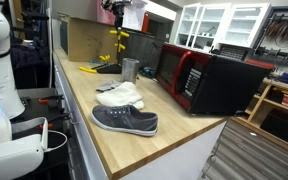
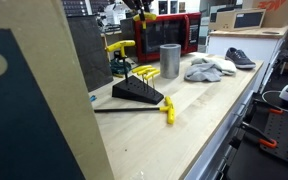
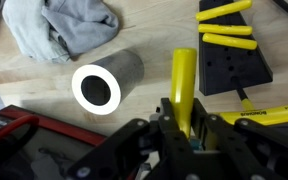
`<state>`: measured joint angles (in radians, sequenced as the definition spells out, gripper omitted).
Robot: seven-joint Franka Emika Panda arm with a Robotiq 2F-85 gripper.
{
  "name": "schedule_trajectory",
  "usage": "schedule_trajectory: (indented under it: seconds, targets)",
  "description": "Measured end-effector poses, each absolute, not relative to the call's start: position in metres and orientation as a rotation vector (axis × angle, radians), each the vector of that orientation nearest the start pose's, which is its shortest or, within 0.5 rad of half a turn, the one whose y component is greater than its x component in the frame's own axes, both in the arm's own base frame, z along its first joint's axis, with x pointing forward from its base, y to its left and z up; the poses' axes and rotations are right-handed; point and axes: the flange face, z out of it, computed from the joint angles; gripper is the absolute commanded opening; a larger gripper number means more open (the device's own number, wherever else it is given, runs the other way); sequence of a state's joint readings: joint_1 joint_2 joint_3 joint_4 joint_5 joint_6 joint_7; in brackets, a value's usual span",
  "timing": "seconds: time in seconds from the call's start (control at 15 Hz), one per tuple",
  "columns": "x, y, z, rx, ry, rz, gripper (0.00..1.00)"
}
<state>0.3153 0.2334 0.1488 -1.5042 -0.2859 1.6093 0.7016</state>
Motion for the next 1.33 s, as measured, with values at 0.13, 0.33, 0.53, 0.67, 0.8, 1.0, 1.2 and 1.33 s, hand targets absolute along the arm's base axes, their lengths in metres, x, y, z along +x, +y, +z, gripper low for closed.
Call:
schedule_trajectory:
  seconds: [0.13,0.33,0.53,0.67,0.8,1.0,1.2,1.33]
  targets:
    - [0.568,0.253,0.522,-3.389,0.466,-0.068,0.06]
    - [0.569,0.258,0.512,-3.374,0.606,-0.068,0.06]
    - [0.573,0.256,0.507,-3.352,0.73,-0.072,0.06]
    - [0.576,0.257,0.506,-3.335,0.789,-0.082,0.06]
    - [0.579,0.262,0.509,-3.319,0.823,-0.104,0.06]
    - [0.58,0.276,0.516,-3.309,0.844,-0.171,0.06]
    - [0.58,0.293,0.518,-3.297,0.883,-0.228,0.06]
    - [0.579,0.302,0.517,-3.282,0.915,-0.239,0.06]
